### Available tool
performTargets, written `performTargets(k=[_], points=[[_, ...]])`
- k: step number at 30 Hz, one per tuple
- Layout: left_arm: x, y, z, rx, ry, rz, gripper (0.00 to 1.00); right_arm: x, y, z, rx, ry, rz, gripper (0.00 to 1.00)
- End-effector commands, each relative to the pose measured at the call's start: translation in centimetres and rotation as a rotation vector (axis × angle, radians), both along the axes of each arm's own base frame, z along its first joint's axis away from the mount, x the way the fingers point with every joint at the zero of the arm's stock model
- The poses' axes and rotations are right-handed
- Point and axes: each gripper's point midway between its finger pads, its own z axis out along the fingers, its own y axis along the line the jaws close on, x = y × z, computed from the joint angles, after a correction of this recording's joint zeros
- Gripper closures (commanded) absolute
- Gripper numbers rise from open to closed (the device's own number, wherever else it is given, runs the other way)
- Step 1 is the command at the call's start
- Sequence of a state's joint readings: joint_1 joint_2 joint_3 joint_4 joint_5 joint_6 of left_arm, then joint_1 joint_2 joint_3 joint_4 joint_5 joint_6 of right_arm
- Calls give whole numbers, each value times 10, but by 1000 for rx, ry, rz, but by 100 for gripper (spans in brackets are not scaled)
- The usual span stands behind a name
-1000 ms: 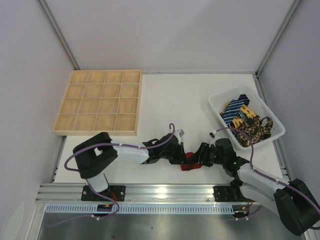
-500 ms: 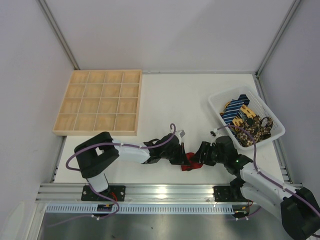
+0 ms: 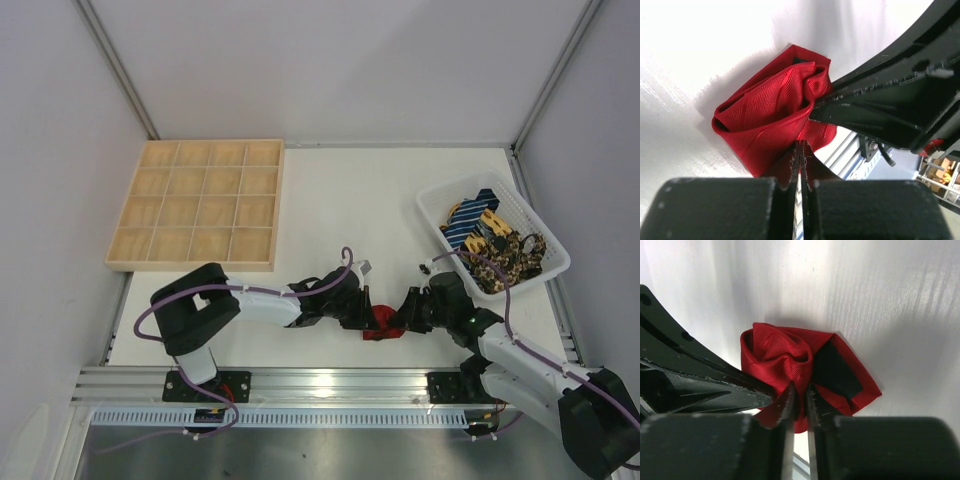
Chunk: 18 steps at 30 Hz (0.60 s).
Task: Roll the ties
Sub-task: Roll the tie
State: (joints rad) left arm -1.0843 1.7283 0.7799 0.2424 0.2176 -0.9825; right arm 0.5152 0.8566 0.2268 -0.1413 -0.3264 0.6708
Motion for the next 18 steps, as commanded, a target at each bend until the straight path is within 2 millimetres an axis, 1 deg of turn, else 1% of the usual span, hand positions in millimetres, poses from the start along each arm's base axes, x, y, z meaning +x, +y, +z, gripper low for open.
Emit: performTargets(k=[1,2,3,4,5,6,7,8,9,10,11,12,13,15,16,18], points=[[-1,0,0,22,-32,-34,97,6,-1,-2,-19,-18,-9,92],[-1,0,2,20,-37,-35,96,6,-2,-4,-26,-10,-9,97],[0,0,3,20,-43,-33,93,5,-4,-8,-39,-2,-14,98],[1,2,4,16,-55,-34,84,5,-6,-10,-47,3,-22,100],[2,2,12,1,-70,-31,79,4,-7,-12,-57,9,-27,100],[3,4,13,3,-81,-28,74,4,-8,-14,-59,10,-29,100],[5,7,14,12,-95,-18,65,3,-8,-15,-57,15,-29,100],[7,8,23,-4,-108,-12,62,2,-8,-15,-57,15,-31,100],[8,11,24,-2,-113,-9,59,2,-10,-16,-64,16,-34,100],[10,15,25,7,-120,-4,54,0,-11,-18,-69,20,-35,100],[13,19,34,-3,-134,4,51,1,-11,-17,-67,13,-36,100],[14,27,29,21,-128,11,48,0,-13,-18,-79,15,-43,100],[14,31,30,25,-124,18,44,2,-13,-16,-85,10,-50,100],[18,45,29,30,-111,40,39,1,-16,-20,-110,25,-56,100],[18,50,28,40,-103,46,33,3,-16,-19,-117,20,-52,100],[19,59,23,58,-95,44,30,2,-16,-23,-131,39,-48,100]])
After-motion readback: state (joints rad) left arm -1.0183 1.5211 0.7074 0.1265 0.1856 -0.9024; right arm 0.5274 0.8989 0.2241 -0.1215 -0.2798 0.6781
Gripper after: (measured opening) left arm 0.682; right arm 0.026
